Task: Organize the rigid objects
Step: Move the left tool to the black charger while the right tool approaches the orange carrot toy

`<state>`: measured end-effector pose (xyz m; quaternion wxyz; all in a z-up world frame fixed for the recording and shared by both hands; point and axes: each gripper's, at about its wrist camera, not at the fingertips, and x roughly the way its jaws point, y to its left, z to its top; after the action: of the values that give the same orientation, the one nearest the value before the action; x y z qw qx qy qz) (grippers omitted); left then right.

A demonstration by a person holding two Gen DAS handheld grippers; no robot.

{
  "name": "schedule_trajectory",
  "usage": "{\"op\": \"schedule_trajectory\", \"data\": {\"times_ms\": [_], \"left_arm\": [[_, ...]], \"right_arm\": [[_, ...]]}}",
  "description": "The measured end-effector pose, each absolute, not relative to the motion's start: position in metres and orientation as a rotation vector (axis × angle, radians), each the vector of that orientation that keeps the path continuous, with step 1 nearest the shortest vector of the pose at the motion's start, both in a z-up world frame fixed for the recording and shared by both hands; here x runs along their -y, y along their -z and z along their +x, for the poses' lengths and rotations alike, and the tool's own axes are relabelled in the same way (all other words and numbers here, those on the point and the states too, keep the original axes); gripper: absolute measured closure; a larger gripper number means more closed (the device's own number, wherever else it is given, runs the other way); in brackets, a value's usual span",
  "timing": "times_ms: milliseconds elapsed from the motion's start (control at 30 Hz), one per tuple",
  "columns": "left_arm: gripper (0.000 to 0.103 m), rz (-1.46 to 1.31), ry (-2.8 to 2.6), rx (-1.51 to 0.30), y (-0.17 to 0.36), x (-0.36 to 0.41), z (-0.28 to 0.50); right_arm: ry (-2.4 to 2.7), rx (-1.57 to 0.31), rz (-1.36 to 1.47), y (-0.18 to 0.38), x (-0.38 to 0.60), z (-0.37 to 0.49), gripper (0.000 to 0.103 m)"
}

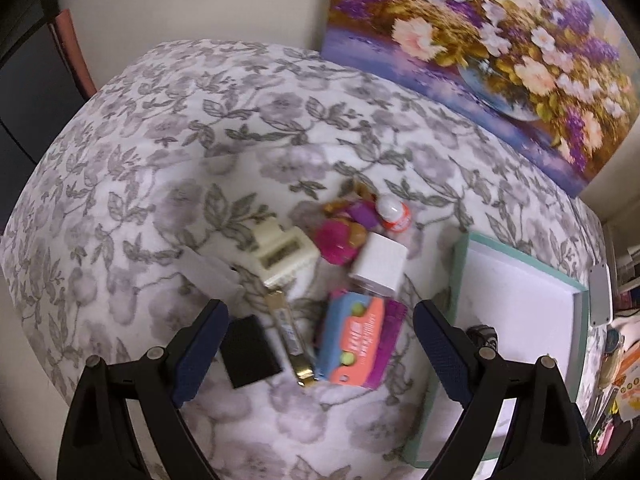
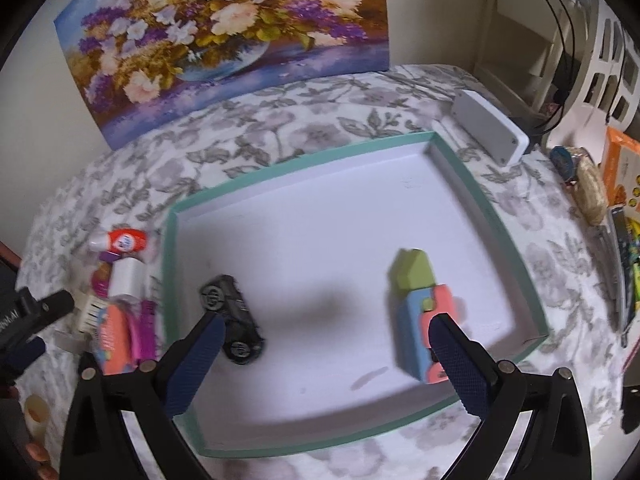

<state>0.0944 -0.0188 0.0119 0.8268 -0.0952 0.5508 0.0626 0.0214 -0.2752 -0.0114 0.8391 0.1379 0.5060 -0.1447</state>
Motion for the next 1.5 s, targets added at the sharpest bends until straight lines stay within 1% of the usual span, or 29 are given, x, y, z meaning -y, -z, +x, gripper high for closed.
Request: {"op": "schedule_trajectory", "data": {"times_ms": [267, 467, 600, 900, 1000, 1067, 1300, 1500], "left_arm": [[0.009, -0.270, -0.139, -1.169, -0.015, -0.018, 0.087], [0.009, -0.339, -0.186, -1.151, -0.014, -0.049, 0.076], [0.009, -0.373, -0.220, -1.184, -0.001, -0.066, 0.072], [0.009, -0.482, -0.332, -1.275, 0.038, -0.104, 0.064], [0.009, -0.488, -0.332, -1.296, 0.047, -0.107, 0.063], [0.009, -0.481, -0.327, -1.312, 0.052, -0.106, 0.064], [0.009, -0.482, -0.329, -1.324, 0.056, -0.106, 0.065], [0.009, -0.488, -0.319, -1.331, 0.061, -0.107, 0.074]], "right_arm": [[0.208, -1.024, 0.278, 0.003, 0.238, 0.029, 0.000], [0.084, -0.999, 0.200, -0.005, 0.193, 0.038, 0.000], [0.008, -0.998, 0.151, -0.003, 0.163, 0.042, 0.000], [-0.083, -1.061, 0.101, 0.023, 0.118, 0.053, 0.001], [-0.095, -1.074, 0.089, 0.030, 0.110, 0.056, 0.005], [-0.100, -1.085, 0.085, 0.033, 0.107, 0.058, 0.012], [-0.110, -1.116, 0.088, 0.046, 0.099, 0.067, 0.018], [-0.128, -1.135, 0.068, 0.055, 0.087, 0.072, 0.027]]}}
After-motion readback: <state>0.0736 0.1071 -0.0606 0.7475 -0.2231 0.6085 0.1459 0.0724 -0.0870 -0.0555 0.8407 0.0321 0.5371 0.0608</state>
